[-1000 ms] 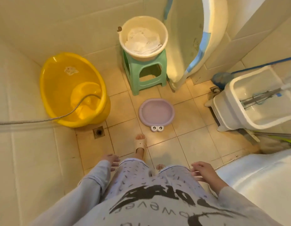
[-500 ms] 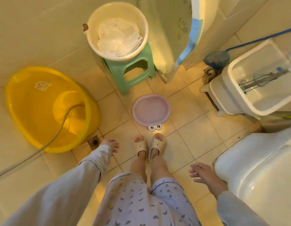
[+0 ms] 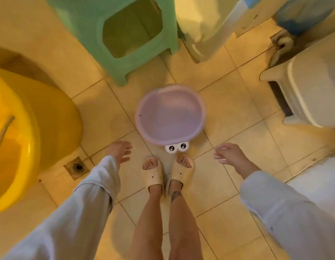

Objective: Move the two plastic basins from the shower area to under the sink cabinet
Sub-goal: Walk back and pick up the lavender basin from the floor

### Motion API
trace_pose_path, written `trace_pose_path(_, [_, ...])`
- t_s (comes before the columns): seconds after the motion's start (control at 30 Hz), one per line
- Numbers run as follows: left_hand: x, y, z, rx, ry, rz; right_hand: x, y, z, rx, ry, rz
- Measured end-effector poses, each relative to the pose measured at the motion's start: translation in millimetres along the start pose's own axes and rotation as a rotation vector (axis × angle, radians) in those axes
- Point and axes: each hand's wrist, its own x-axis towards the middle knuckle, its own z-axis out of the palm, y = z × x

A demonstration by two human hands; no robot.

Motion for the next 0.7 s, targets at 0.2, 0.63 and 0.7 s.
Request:
trace_pose_path(0.2, [138,1,67,0.052,0.019,0.034,155,-34,43,0.114,0.108,0.026])
trace_pose_path(0.63, [130,-13,55,-0.173,0.031,0.117,152,11,56,0.606,-0.106,0.026])
trace_pose_path(0.7, [86,-12,37,-0.155,0.014,0.133,105,17,47,0.658,-0.100,0.045])
